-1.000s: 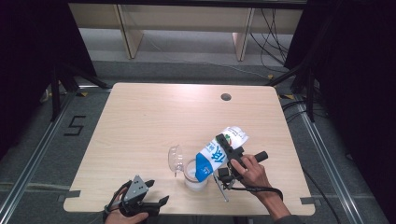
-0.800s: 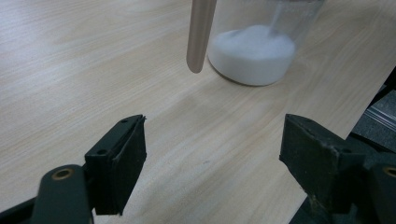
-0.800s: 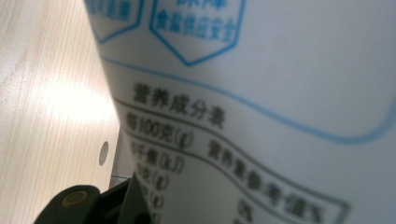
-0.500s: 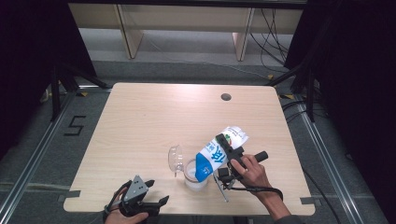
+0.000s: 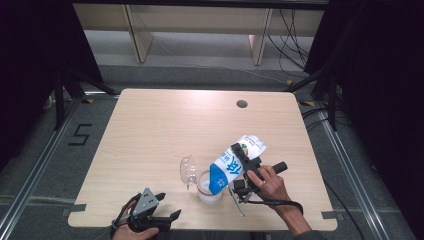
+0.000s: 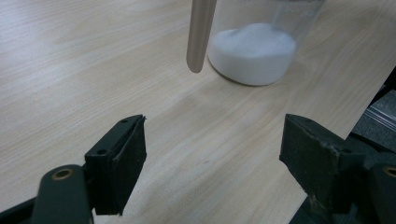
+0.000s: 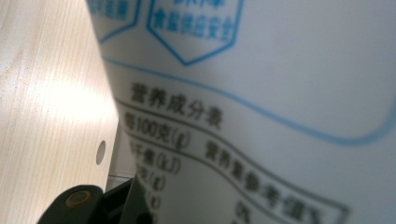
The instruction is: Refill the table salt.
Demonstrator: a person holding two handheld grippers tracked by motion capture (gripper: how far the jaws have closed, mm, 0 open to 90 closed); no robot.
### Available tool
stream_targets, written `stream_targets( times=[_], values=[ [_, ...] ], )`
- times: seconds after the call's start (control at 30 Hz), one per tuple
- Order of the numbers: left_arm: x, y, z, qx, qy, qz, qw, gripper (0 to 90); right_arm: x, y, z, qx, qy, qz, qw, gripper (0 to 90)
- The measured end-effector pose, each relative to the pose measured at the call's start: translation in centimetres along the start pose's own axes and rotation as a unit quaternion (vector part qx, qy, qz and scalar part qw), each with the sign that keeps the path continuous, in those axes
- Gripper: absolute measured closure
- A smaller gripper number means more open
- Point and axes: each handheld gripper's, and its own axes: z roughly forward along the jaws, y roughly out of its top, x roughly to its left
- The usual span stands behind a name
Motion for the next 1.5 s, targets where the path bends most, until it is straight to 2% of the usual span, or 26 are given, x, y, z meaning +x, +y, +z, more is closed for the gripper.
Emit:
stream_targets(
  times=[0.1, 0.2, 0.23, 0.3, 0.53, 1.5],
  values=[
    [-0.03, -0.02, 0.05, -0.002, -0.001, -0.003, 1.0000, 22.2, 0.18, 0.01, -0.07, 0.006, 0.001, 0.013, 0.9999, 67.8],
    [-0.01, 0.00, 0.00, 0.000, 0.000, 0.000, 1.0000, 22.2, 0.18, 0.05, -0.09, 0.007, 0.002, 0.010, 0.9999, 67.9],
    [0.00, 0.00, 0.00, 0.000, 0.000, 0.000, 1.0000, 22.2, 0.02, 0.07, -0.08, 0.006, 0.001, -0.001, 1.0000, 68.0],
    [0.00, 0.00, 0.00, 0.000, 0.000, 0.000, 1.0000, 22.2, 0.19, 0.06, -0.09, 0.007, 0.000, 0.010, 0.9999, 68.1],
    [-0.04, 0.00, 0.02, -0.003, 0.000, -0.003, 1.0000, 22.2, 0.06, 0.07, -0.12, 0.008, -0.002, 0.002, 1.0000, 68.5],
    [-0.03, 0.01, -0.01, -0.002, 0.001, -0.002, 1.0000, 22.1, 0.11, 0.09, -0.07, 0.004, -0.008, -0.003, 1.0000, 70.3]
  ],
)
